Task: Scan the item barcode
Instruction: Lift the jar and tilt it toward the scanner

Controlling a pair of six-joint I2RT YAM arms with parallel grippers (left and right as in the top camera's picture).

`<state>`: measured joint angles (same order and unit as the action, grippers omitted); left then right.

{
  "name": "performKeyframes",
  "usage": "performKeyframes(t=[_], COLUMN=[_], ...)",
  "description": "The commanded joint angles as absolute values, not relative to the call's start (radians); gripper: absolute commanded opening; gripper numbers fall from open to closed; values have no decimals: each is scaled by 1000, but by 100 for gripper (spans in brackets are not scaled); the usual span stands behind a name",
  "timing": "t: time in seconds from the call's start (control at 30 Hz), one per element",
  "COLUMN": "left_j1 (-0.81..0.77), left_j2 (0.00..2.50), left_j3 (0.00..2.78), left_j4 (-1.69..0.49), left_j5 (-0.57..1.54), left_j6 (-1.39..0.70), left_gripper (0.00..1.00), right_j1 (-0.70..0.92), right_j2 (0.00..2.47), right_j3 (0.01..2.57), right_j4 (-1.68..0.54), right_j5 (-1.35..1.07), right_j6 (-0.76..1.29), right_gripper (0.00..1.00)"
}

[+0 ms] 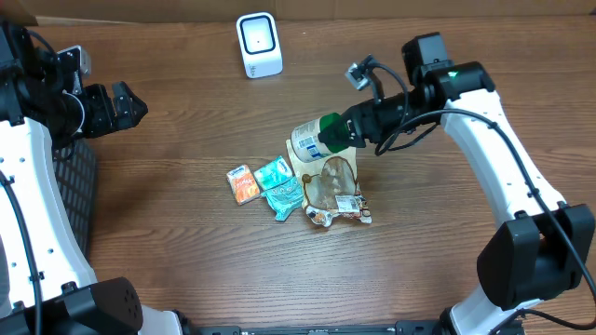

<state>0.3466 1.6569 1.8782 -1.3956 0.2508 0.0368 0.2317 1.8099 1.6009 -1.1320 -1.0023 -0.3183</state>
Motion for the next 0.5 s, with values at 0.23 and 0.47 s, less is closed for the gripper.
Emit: performKeyframes(t=[0.23,0.47], left_j1=[342,342], left_j2=[1655,1655], left_j3=[1887,1887], left_j4=[-1394,-1394], left_j5=[255,255], left_j6=[60,60], left_gripper=[100,100], right_j1=[416,492], right_j2=[1800,1802], right_j3=[1658,1720], right_j4=[-999,-860], right_j5=[-368,23], right_j6=[95,50], right_gripper=[60,54])
